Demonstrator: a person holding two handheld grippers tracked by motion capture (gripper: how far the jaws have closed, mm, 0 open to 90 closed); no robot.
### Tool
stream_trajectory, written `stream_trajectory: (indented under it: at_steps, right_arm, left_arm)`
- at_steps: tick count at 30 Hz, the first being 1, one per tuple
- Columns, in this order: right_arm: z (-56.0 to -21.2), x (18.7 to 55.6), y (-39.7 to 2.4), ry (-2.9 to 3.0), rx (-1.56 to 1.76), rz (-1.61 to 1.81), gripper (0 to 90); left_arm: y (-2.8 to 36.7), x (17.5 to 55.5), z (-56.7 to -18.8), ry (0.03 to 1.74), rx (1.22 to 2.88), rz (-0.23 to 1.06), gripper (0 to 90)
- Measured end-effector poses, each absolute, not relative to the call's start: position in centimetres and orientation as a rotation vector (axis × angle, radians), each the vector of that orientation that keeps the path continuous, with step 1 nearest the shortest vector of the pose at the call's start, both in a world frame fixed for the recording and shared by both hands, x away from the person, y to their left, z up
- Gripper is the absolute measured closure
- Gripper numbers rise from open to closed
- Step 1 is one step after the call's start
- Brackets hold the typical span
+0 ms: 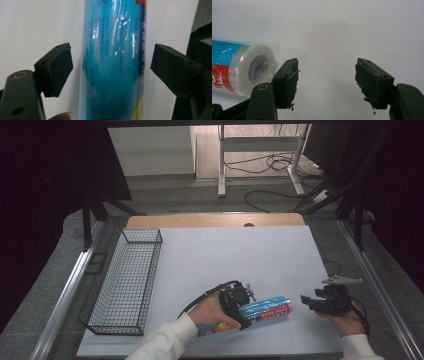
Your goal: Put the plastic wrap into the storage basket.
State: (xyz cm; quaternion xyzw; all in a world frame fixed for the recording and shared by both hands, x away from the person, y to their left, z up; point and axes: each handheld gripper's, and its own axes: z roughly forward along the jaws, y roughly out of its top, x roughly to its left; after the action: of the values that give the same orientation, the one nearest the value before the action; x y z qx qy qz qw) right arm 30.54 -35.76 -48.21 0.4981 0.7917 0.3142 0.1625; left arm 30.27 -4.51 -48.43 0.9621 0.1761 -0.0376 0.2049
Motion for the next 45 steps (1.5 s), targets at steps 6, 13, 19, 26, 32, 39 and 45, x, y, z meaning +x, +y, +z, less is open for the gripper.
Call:
stream_trajectory:
  at_steps: [6, 13, 19, 26, 32, 39, 45]
  right_arm:
    - [-48.3, 30.6, -35.8, 2.257, 1.425, 0.889, 35.1]
    - [-48.4, 30.6, -35.9, 2.252, 1.428, 0.885, 35.0]
    - [-48.4, 30.6, -35.9, 2.253, 1.428, 0.886, 35.0]
    - [-48.2, 30.6, -36.0, 2.236, 1.434, 0.894, 35.0]
    - [-48.0, 30.5, -36.2, 2.227, 1.435, 0.899, 35.0]
    - [-48.0, 30.5, -36.2, 2.223, 1.435, 0.901, 35.1]
    - [-47.9, 30.5, -36.4, 2.219, 1.440, 0.901, 35.1]
  left_arm:
    - [-5.3, 30.6, -49.7, 0.500, 2.742, -0.130, 20.3]
    - [-5.7, 30.5, -50.1, 0.485, 2.762, -0.143, 27.7]
    - [-6.0, 30.3, -49.8, 0.451, 2.794, -0.110, 31.4]
    - [-5.6, 30.6, -49.7, 0.495, 2.774, -0.083, 31.7]
    - [-4.1, 31.3, -48.3, 0.559, 2.729, -0.105, 31.7]
    - [-1.5, 32.0, -46.0, 0.627, 2.689, -0.060, 31.7]
    - [1.3, 32.7, -44.2, 0.718, 2.650, 0.004, 31.7]
